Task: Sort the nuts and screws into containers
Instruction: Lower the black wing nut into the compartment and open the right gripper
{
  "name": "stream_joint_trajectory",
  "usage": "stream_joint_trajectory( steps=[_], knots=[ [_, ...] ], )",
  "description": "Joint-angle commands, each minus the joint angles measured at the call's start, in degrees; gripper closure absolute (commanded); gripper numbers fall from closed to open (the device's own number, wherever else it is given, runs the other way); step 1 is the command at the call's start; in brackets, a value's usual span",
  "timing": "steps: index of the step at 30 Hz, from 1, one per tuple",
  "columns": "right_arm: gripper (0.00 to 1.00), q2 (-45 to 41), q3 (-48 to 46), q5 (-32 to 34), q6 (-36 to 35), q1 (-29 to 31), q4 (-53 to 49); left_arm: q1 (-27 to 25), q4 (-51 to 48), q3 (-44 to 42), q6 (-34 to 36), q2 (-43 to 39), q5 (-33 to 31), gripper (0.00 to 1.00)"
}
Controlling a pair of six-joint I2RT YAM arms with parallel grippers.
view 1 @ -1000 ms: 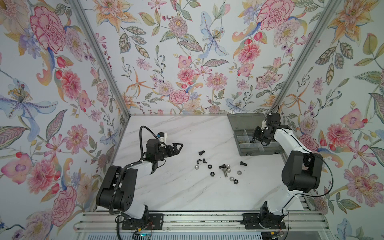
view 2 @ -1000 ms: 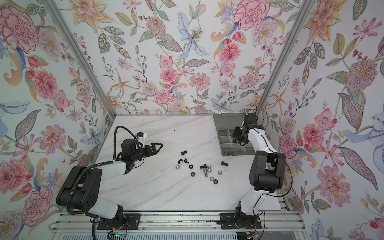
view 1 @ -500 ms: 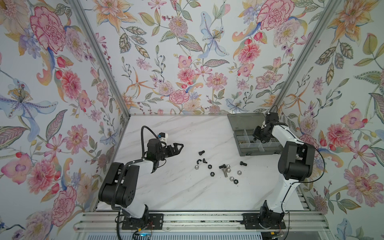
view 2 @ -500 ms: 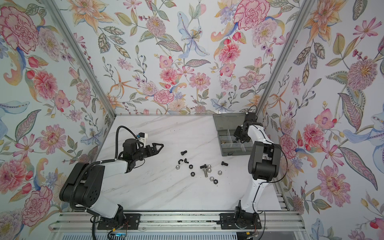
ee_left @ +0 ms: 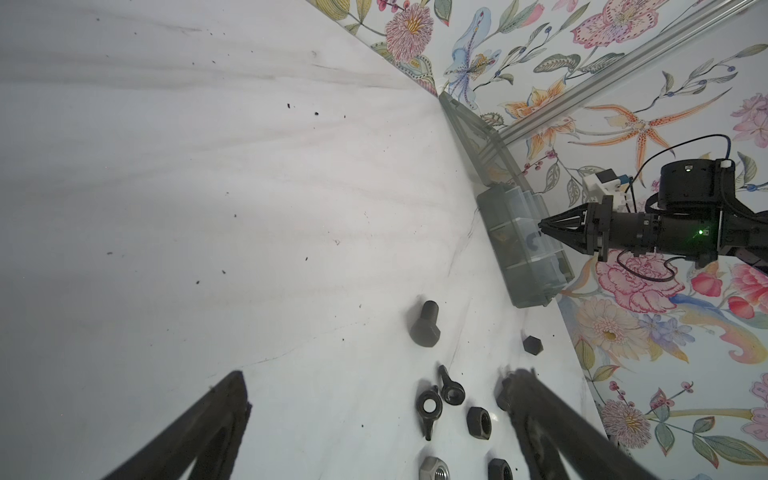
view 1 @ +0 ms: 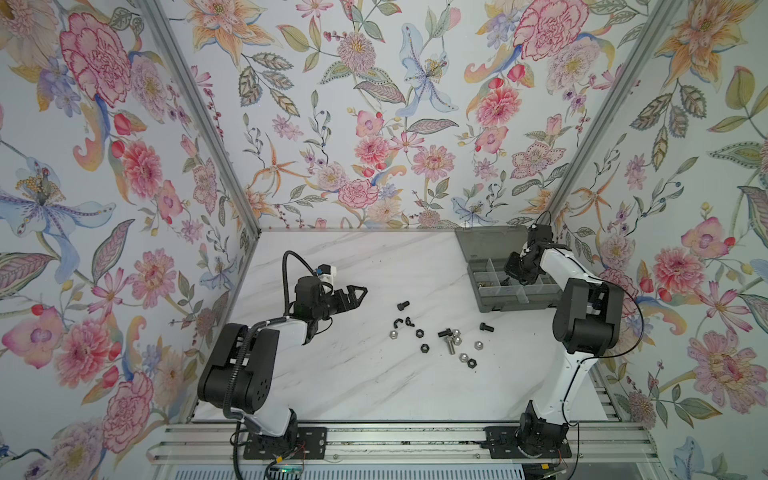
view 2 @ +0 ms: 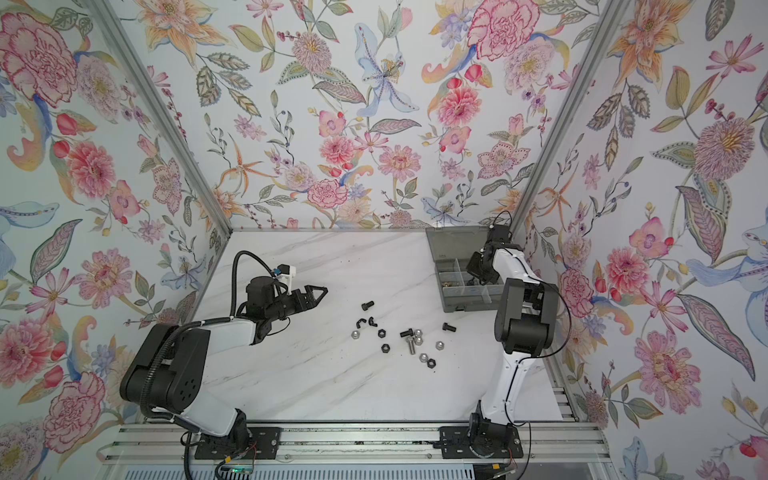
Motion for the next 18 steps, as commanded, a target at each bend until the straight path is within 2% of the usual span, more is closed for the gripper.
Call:
stream_joint_trajectory(
  steps=[1, 10, 18],
  knots=[
    [0.75, 0.6, 1.5, 0.4, -0.2, 0.4, -0.6, -0.4, 1.9, 1.4, -0.5, 1.3, -0.5, 0.01],
    [0.69, -5.7, -1.9, -3.0, -2.2, 1.2, -0.6, -0.4, 1.6, 1.9, -0.4, 1.4, -0.1, 0.01],
    [0.64, -16.8, -10.7, -8.3, -4.0, 8.8, -0.6, -0.4, 1.8, 1.4, -0.5, 1.0, 0.1, 0.01]
  ],
)
